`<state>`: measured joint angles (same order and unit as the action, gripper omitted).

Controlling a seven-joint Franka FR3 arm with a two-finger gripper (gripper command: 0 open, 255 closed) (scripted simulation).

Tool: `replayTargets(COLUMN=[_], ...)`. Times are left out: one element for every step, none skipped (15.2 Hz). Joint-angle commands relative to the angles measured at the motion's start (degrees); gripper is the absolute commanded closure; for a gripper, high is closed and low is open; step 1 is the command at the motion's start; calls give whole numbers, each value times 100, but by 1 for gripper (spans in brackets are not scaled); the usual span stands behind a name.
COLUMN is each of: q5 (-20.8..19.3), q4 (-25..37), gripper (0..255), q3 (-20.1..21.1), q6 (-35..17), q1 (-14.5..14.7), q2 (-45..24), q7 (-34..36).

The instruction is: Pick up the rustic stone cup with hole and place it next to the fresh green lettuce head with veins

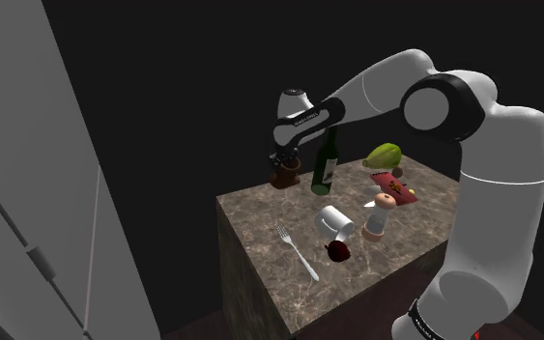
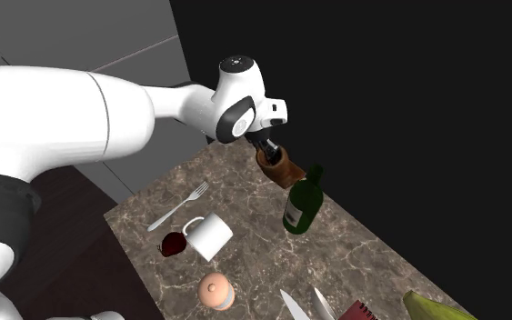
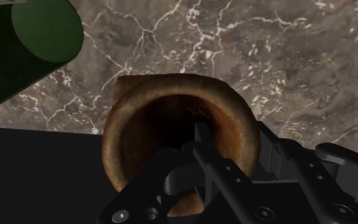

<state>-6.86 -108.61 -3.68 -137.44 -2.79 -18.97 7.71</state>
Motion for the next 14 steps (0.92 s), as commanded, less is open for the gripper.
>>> replayTargets(q5=[3, 7, 11, 15, 19, 23, 27, 30, 34, 38, 42, 45, 49, 52], q4=[53, 81, 110, 141, 172, 205, 240, 275, 312, 350, 390, 431, 473, 517], gripper=[255, 255, 255, 255, 255, 255, 255, 255, 255, 255, 255, 255, 255, 255], q3=[4, 5, 7, 8, 9, 10, 11, 12, 13, 14, 15, 16, 17, 18], q6=[137, 202, 268, 334, 400, 467, 533, 601, 668, 736, 804, 872, 941, 1010], q1=[8, 8, 9, 9, 9, 10, 10, 10, 11, 11, 12, 12, 13, 13], q2=[90, 127, 164, 200, 235, 269, 302, 333, 364, 394, 423, 451, 477, 503], q7=[-5, -13, -21, -29, -37, -44, -52, -60, -68, -75, -83, -91, -98, -106])
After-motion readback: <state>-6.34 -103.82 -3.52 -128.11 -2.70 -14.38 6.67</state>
